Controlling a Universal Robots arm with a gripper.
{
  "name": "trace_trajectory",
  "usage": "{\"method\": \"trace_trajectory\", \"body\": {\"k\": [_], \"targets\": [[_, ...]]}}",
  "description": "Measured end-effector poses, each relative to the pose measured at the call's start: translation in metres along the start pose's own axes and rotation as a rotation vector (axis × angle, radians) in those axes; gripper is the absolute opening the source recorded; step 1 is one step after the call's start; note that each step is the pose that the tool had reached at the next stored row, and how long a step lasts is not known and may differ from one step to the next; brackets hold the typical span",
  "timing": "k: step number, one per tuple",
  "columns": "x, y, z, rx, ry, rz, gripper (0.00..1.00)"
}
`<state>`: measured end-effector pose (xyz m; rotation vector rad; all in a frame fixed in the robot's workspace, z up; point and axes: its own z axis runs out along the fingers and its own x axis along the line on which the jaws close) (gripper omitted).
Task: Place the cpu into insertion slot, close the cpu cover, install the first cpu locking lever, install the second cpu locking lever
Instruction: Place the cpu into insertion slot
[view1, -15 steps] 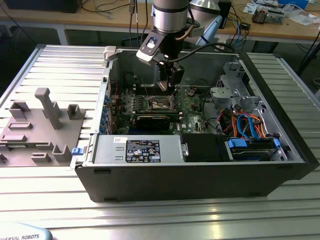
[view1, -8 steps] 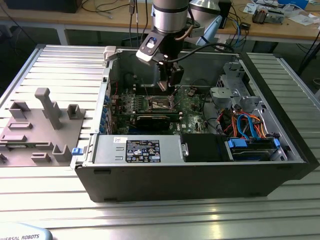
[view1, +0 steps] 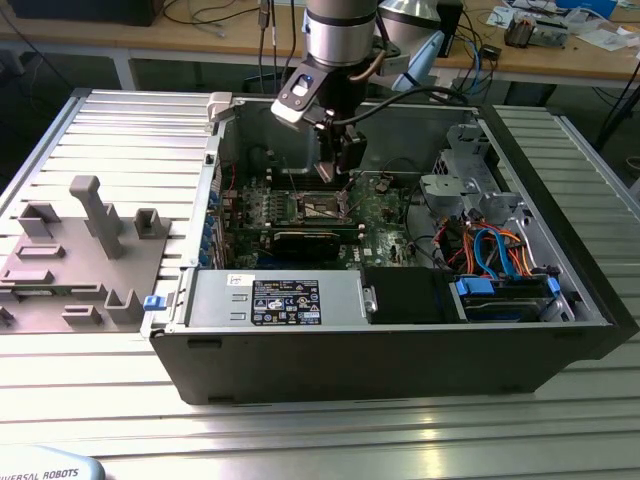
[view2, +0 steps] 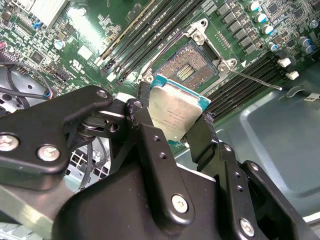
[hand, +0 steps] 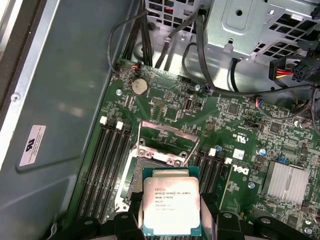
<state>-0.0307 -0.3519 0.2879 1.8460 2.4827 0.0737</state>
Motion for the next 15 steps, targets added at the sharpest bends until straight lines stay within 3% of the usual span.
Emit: {"method": "trace_trajectory", "body": {"k": [15], "targets": [[0.0000, -0.0001, 0.0011, 0.0005, -0.0033, 0.050, 0.54]]}}
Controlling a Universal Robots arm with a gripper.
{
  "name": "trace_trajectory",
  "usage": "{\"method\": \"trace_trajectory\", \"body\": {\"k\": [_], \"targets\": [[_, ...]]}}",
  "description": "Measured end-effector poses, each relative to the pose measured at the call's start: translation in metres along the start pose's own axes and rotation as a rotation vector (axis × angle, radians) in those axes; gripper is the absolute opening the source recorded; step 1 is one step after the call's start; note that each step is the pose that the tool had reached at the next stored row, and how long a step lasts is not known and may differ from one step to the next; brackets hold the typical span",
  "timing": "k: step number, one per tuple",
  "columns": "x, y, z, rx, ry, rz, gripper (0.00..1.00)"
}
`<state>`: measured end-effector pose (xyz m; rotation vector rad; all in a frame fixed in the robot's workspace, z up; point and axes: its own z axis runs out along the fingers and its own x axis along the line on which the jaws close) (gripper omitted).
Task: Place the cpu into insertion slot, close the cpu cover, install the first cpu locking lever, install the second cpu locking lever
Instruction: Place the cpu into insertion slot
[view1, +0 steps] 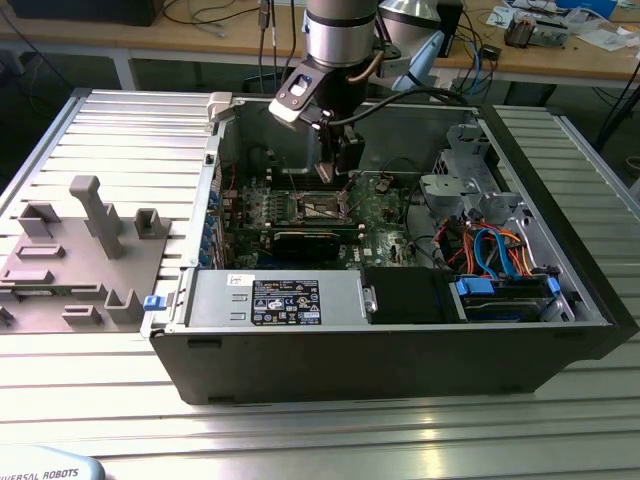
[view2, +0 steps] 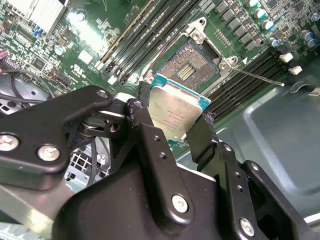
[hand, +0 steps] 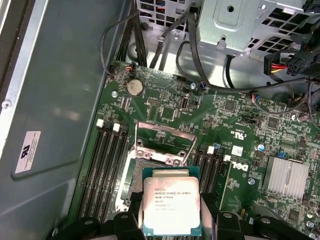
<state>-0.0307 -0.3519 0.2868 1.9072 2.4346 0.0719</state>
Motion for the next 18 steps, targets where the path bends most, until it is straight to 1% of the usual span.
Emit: {"method": "trace_trajectory", "body": {"k": [7, 10, 15, 16, 17, 18], "targets": [[0.0025, 0.0004, 0.0017, 0.0006, -0.0045, 0.067, 0.54], [0.0043, 0.0004, 0.0030, 0.0007, -0.0056, 0.085, 0.54], [0.0047, 0.0003, 0.0056, 0.0018, -0.0115, 0.174, 0.54], [0.0047, 0.0003, 0.0059, 0.0045, -0.0118, 0.183, 0.54], [0.0047, 0.0002, 0.0063, 0.0141, -0.0105, 0.188, 0.54], [0.0047, 0.0003, 0.0065, 0.0315, -0.0082, 0.193, 0.54]]}}
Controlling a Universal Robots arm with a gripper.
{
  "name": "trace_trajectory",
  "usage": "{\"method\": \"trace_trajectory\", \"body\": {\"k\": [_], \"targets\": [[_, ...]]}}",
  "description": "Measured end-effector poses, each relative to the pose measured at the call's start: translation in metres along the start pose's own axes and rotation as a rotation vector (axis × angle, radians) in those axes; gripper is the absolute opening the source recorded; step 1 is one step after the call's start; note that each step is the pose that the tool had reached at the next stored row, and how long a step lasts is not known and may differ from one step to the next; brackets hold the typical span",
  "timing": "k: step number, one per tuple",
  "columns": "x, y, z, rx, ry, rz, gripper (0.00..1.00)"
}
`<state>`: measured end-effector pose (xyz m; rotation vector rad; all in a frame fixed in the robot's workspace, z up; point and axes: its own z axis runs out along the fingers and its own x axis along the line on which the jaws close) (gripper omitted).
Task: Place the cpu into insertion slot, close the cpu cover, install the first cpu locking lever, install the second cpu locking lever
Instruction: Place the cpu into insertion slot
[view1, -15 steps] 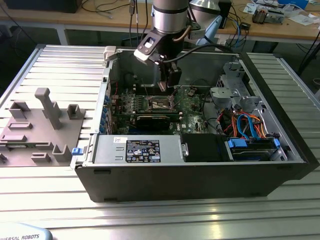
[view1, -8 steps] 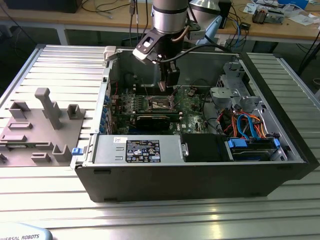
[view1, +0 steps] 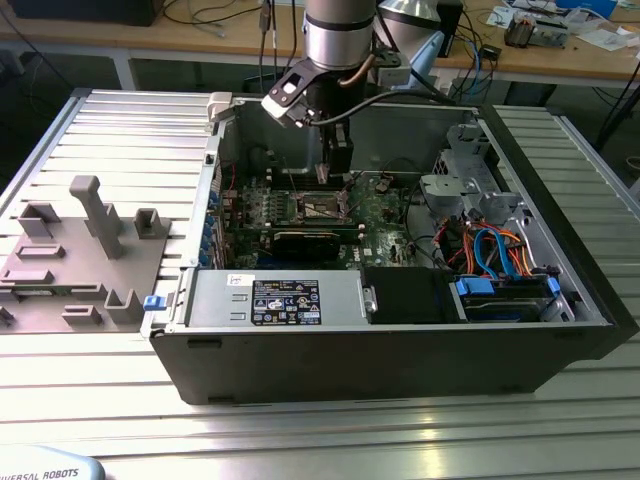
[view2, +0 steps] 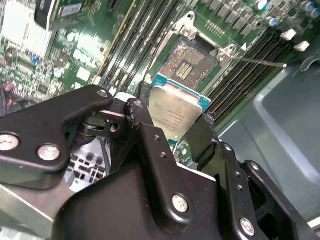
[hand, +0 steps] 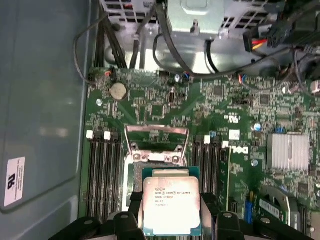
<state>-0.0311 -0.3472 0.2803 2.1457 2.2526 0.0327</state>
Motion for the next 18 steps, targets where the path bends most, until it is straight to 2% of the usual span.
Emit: {"method": "trace_trajectory", "body": {"k": [1, 2, 18], "targets": [[0.0000, 0.0000, 0.0001, 0.0112, 0.0004, 0.001, 0.54], [0.0000, 0.0000, 0.0003, 0.0148, 0.0004, 0.001, 0.54], [0.0002, -0.0003, 0.0046, 0.0147, 0.0006, 0.001, 0.54]]}}
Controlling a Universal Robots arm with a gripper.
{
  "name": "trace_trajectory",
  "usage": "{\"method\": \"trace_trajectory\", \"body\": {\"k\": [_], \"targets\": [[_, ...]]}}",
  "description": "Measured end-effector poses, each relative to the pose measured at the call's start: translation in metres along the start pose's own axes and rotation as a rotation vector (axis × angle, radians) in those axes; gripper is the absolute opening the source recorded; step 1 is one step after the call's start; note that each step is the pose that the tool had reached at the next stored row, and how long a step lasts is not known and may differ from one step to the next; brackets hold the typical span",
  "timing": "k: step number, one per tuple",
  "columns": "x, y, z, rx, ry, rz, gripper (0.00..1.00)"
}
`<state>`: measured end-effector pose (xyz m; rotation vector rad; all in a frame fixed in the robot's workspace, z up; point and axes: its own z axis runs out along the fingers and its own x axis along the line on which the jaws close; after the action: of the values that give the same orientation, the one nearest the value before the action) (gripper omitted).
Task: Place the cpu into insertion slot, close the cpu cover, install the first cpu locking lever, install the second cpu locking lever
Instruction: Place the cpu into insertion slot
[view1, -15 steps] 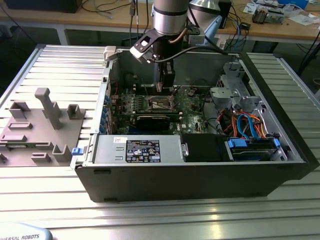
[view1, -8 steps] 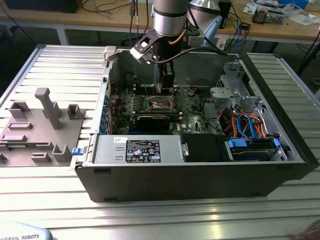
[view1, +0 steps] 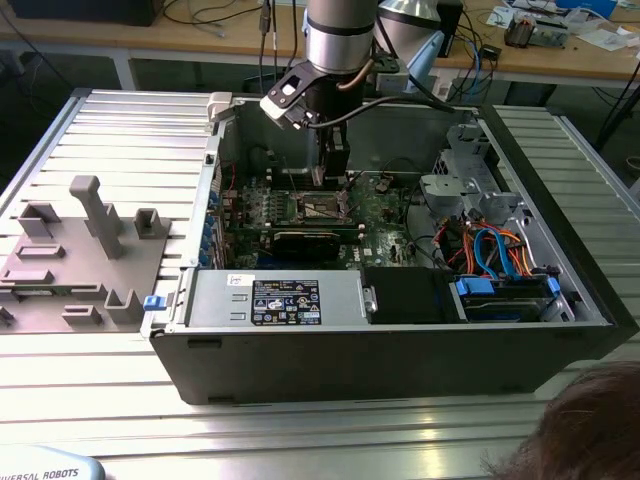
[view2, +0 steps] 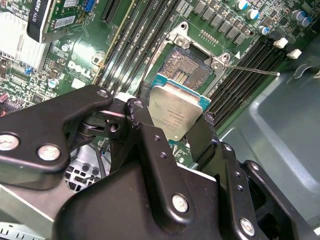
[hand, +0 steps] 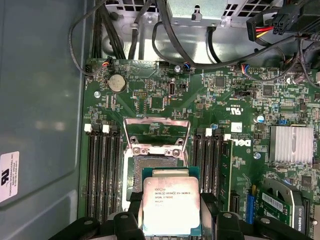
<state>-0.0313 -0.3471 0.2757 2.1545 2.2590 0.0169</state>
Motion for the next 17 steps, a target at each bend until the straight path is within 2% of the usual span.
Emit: {"method": "trace_trajectory", "body": {"k": [17], "targets": [[0.0001, -0.0001, 0.0045, 0.0000, 0.0000, 0.000, 0.54]]}}
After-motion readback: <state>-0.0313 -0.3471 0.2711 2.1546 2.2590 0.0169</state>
